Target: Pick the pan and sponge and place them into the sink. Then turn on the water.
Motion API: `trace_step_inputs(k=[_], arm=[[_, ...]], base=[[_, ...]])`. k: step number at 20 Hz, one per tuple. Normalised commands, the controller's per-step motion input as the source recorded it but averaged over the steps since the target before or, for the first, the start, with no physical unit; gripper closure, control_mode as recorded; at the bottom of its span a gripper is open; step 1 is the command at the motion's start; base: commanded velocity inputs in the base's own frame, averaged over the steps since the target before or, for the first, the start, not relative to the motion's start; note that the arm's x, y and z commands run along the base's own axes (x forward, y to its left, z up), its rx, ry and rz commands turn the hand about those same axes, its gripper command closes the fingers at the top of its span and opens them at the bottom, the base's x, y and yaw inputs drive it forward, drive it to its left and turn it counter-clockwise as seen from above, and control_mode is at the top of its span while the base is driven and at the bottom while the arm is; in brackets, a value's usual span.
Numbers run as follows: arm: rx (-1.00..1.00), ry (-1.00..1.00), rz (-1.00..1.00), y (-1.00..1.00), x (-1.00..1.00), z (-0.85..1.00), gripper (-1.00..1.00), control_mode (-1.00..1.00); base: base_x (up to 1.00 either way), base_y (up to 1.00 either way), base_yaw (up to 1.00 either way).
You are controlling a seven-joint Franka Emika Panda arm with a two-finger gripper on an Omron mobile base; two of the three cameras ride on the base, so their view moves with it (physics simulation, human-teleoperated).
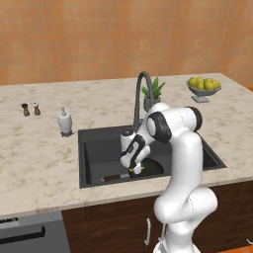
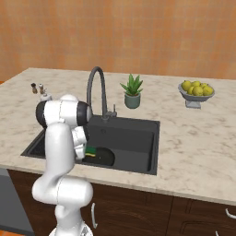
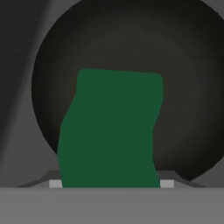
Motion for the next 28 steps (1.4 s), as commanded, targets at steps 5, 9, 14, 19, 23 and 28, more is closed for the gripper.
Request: trace_step_inputs(k=[5, 9, 14, 19, 23, 28], arm=[[0.00, 0.00, -0.03, 0.00, 0.37, -0.43, 1.00, -1.00], [0.00, 0.00, -0.02, 0.00, 0.23, -0.47, 1.00, -1.00], [0.00, 0.00, -0.01, 0.00, 0.17, -0.34, 1.00, -1.00], [0.00, 0.00, 0.00, 0.00, 0.01, -0.02, -1.00, -1.00], [0.00, 0.00, 0.00, 0.00, 0.00, 0.00, -1.00, -1.00], [0.00, -0.01, 0.00, -0.09, 0.00, 0.05, -1.00, -1.00]], base=[[0.00, 0.00, 0.00], [0.00, 0.00, 0.00], [0.00, 0.00, 0.00], [0.00, 0.00, 0.00], [0.00, 0.00, 0.00], [0.00, 0.00, 0.00]])
